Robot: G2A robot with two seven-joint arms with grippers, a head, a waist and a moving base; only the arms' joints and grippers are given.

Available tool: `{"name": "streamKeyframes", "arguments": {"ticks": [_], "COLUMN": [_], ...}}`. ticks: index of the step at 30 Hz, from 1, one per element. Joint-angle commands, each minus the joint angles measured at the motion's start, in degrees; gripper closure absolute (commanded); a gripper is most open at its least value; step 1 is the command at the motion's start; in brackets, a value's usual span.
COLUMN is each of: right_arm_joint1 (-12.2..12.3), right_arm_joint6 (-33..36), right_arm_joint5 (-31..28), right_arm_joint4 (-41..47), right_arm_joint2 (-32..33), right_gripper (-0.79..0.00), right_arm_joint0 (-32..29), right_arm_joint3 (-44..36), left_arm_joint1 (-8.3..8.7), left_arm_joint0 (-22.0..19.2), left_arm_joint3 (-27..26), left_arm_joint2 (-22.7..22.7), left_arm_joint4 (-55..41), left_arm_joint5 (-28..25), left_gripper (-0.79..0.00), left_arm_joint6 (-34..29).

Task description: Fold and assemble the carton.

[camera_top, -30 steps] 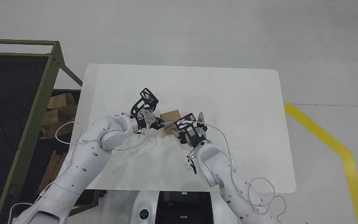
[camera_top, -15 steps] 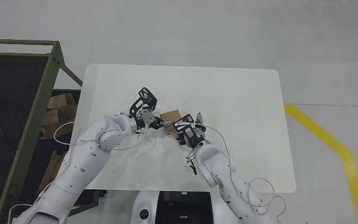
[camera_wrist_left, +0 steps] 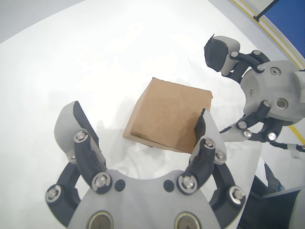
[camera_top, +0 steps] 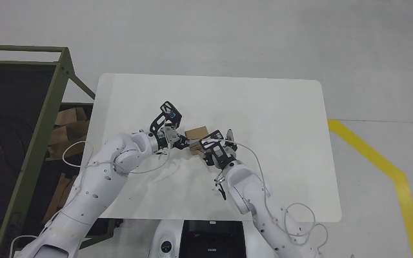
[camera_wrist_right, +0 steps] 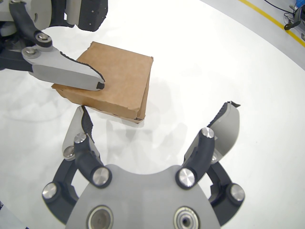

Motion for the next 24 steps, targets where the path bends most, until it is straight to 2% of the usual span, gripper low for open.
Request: {"name": "streamKeyframes", "arguments": {"ticks": [1,15,24], "right_arm_joint1": [-0.1,-0.6,-0.8], "right_arm_joint6": [0.0,0.1,-0.2], "right_arm_joint5": [0.0,0.6,0.9], "right_arm_joint4": [-0.1,-0.4,-0.6], "right_arm_joint2": [0.0,-0.3,-0.2], "right_gripper": [-0.785,-0.785,-0.785], "right_arm_joint0": [0.0,0.6,0.6], "right_arm_joint3": [0.1,0.8,0.6], "left_arm_joint1": [-0.01,-0.05,-0.39], "left_arm_joint0": [0.0,0.2,-0.1], "left_arm_joint3": [-0.1,0.8,2.2], "left_arm_joint2": [-0.1,-1.3,-1.8], "left_arm_joint4": [0.0,-0.6,-2.4], "left_arm_joint5": [-0.1,0.7,3.8], "left_gripper": [-0.785,-0.785,-0.785], "left_arm_joint6": [0.1,0.4,1.1]}}
